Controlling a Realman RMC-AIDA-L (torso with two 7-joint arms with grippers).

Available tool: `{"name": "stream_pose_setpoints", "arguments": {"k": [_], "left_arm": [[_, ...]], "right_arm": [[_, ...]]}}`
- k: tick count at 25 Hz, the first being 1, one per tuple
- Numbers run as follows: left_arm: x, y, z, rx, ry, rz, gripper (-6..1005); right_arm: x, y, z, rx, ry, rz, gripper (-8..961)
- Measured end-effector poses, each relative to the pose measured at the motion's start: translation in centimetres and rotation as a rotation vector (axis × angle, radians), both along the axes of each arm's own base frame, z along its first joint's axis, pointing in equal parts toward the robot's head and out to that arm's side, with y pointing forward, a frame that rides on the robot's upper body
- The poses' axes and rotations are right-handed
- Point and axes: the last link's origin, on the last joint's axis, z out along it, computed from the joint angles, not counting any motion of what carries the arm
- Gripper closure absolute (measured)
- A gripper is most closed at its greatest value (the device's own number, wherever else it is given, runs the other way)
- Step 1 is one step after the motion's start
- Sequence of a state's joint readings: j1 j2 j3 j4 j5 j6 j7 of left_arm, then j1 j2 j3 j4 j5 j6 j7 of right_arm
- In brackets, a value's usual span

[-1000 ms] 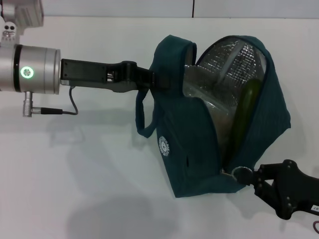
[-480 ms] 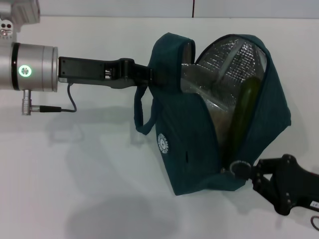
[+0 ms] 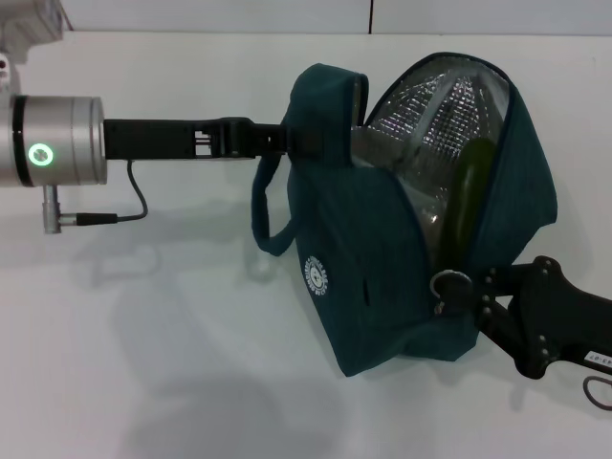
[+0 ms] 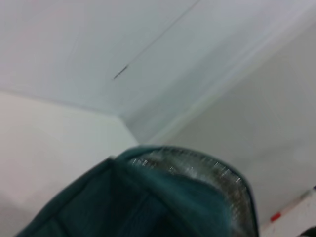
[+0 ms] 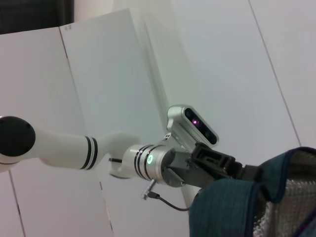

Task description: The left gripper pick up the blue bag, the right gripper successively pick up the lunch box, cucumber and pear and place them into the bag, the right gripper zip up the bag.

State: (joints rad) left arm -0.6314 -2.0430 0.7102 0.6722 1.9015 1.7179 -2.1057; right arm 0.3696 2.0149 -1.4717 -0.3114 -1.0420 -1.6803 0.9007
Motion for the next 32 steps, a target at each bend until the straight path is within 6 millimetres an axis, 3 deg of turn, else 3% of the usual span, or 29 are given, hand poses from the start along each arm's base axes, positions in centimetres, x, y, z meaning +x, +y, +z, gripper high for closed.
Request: {"name": "stream_pose_setpoints", "arguments": {"k": [10,16,18,23,32], "left_arm": [[-0.8,-0.8,1.3,0.155,-0.093,-0.059,757],[-1.6,-2.7,2.1,0.254,-0.165,-0.140,517],[-1.9,-3.3,2.2,0.284,-0.183,-0.159,279],[-3.3,-4.9,2.1,0.330,-0.186,-0.161,175],[-5.3,-6.9,0.9,0.442,-0.169,-0.163,185]], "right_arm": [[-1.2,1.1,0.6,0.065,0.010,0.061,945],[-2.9,3.3,2.0,0.204,0.071,0.095,945],[-3.5,4.0,2.3,0.235,0.088,0.106,945],[-6.1,6.3,2.6,0.266,0.111,0.158,945],[-10.0,9.2,1.4,0.236,0.063,0.229,944]]}}
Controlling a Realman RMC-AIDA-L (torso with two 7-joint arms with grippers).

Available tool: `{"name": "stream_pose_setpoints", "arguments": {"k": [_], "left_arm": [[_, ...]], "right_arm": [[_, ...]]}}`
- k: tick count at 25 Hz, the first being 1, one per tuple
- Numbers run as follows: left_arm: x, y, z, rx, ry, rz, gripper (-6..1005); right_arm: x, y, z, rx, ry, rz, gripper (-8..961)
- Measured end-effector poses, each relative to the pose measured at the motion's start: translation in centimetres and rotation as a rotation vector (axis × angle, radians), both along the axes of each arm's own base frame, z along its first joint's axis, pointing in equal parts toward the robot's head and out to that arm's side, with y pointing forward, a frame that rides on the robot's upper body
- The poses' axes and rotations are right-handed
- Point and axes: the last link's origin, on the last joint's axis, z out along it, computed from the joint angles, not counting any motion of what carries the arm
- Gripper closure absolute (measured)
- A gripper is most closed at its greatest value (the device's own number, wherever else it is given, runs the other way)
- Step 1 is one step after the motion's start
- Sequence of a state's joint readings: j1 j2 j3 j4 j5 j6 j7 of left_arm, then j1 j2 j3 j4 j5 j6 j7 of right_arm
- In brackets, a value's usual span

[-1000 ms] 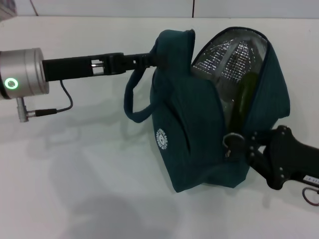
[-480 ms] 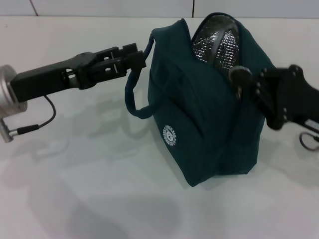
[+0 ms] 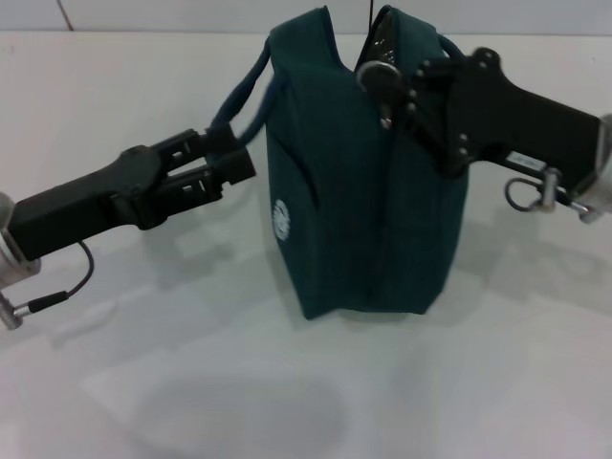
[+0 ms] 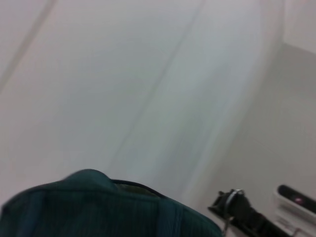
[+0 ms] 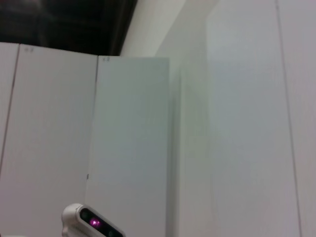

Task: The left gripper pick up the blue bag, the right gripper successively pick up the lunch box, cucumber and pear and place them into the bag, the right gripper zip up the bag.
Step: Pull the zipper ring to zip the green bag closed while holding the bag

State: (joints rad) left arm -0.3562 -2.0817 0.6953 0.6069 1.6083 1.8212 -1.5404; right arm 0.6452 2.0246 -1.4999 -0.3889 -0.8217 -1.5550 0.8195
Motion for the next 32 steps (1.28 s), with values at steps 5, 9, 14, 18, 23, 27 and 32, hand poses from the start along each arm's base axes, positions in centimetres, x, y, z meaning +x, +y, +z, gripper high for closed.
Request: {"name": "stream_pose_setpoints", "arguments": {"k": [5,9,14,18,23,27,32], "left_arm": [[-1.5,-0.1,-0.5,0.100,0.032,0.044,191],[-1.7,0.2,-1.7,0.145,0.070,0.035,195],[-1.1,0.8,-2.8,0.169,0.084,0.007,201],[-0.4,1.4,-3.7,0.159,0.089,-0.014,205],[0.2,1.9,-4.0,0.156,0.086,-0.025,211],[0.2,2.2,-4.1,0.162,0.086,-0.014,215],[0.1,2.6,-4.6,0.159,0.107,0.006,220]], "right_arm": [[-1.6,1.0,-0.6,0.005,-0.029,0.020,944],[-2.0,1.4,-0.7,0.011,-0.037,0.021,944],[-2.1,1.8,-0.7,0.024,-0.046,0.012,945],[-2.1,2.0,-0.7,0.031,-0.052,0.005,945],[-2.2,2.2,-0.7,0.038,-0.060,-0.001,945],[-2.3,2.4,-0.8,0.041,-0.064,-0.002,945],[-2.3,2.4,-0.8,0.041,-0.065,0.000,944]]}}
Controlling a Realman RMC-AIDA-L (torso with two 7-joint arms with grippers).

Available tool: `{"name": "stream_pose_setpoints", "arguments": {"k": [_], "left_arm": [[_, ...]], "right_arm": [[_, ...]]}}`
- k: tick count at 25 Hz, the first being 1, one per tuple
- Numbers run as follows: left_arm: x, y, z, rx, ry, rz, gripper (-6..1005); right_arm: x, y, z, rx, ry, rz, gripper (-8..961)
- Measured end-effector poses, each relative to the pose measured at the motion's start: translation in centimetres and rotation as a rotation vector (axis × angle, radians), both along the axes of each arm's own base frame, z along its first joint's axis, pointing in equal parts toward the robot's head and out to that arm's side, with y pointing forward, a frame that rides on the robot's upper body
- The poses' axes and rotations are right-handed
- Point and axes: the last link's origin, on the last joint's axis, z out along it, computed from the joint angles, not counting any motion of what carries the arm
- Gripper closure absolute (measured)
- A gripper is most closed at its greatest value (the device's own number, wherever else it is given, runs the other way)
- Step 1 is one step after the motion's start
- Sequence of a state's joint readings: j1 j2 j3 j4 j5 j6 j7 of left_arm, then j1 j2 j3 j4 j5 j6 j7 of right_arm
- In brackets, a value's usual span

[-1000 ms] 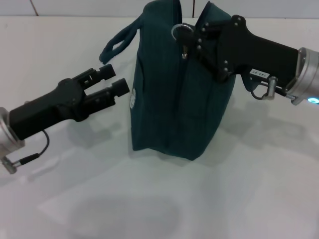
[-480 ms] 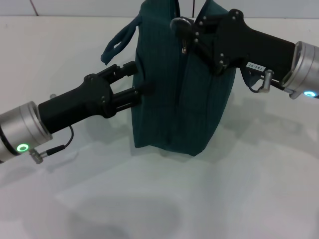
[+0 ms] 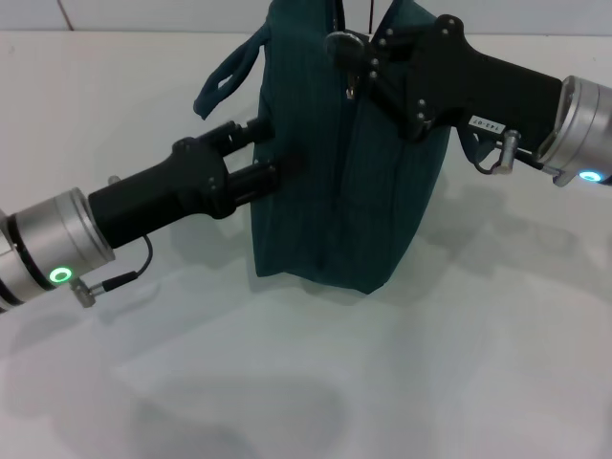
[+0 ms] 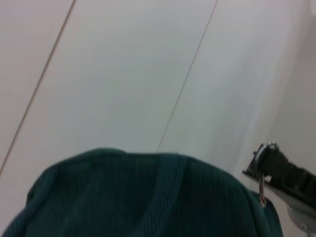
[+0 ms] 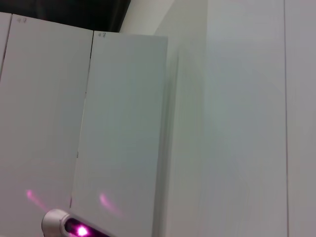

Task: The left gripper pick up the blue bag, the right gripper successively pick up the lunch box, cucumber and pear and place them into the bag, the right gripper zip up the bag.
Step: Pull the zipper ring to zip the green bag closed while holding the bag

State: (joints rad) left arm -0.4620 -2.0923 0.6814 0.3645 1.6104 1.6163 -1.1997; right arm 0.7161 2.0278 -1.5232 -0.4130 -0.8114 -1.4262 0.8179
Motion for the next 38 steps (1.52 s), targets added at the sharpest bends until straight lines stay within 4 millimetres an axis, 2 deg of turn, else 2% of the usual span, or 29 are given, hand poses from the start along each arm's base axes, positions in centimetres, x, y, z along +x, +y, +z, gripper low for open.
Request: {"name": "stream_pose_setpoints", "arguments": {"k": [6,16,19,29,38], "left_arm": [[-0.2,0.3,-0.5,-0.001,0.033,0.015,227],[0.0,0.5,-0.5,0.004,0.045,-0.003,649],[0.2,0.5,-0.8,-0.004,0.063,-0.026,804],[0.1,0.0,-1.5,-0.030,0.114,-0.065,866],[0.4,-1.2,-2.1,-0.103,0.132,-0.133,909]], "right_arm": [[0.0,0.0,0.0,0.000,0.000,0.001,944],[0.0,0.0,0.0,-0.002,0.001,0.000,944],[0.0,0.0,0.0,-0.002,0.001,0.000,944],[-0.4,0.9,1.2,-0.017,0.101,-0.081,945],[-0.1,1.6,1.3,-0.049,0.109,-0.162,945]]}}
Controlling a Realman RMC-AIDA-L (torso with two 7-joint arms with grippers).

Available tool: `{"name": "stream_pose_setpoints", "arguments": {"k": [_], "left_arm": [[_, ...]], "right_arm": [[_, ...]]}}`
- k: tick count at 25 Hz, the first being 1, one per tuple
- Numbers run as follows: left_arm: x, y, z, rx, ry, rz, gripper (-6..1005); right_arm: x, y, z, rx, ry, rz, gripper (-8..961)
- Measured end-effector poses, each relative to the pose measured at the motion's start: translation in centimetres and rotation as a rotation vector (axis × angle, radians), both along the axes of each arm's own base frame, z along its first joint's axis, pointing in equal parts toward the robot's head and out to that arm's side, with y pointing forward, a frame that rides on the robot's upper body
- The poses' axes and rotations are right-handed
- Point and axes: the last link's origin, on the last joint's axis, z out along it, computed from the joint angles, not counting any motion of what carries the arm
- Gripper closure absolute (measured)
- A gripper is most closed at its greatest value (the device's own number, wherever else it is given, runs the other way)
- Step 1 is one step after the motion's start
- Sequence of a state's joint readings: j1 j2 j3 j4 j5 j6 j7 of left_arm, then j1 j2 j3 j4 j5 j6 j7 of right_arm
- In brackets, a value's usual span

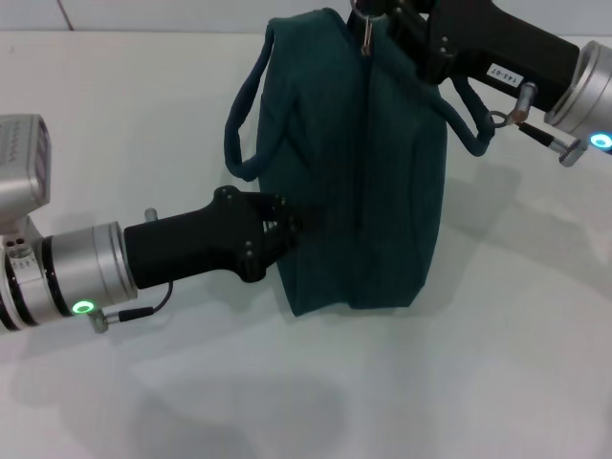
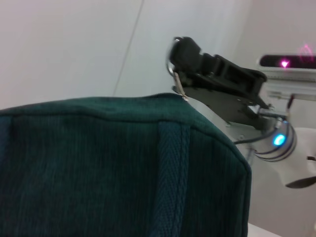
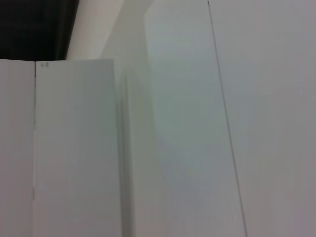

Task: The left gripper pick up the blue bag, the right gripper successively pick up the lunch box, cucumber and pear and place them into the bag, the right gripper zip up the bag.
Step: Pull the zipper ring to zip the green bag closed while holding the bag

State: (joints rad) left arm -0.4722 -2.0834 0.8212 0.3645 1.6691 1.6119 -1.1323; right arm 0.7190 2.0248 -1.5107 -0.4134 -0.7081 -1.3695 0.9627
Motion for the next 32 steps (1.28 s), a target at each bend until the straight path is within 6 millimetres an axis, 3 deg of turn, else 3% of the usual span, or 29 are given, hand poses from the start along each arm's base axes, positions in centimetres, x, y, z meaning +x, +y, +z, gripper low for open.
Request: {"name": "stream_pose_setpoints", "arguments": {"k": [10,21,32], "left_arm": [[-0.3,-2.3,0.1,-0.087,-0.020,-0.058,924],[-0.8,-3.5,0.8,-0.146,-0.008,-0.103,927],[-3.6,-2.4,3.0,0.087,-0.053,0.117,929]], "right_arm": [[1.0,1.1,-0.1,0.021,-0.030,-0.096,944],[2.0,2.0,-0.8,0.019,-0.076,-0.189,944],[2.1,1.5,-0.3,0.030,-0.040,-0.181,945]]}}
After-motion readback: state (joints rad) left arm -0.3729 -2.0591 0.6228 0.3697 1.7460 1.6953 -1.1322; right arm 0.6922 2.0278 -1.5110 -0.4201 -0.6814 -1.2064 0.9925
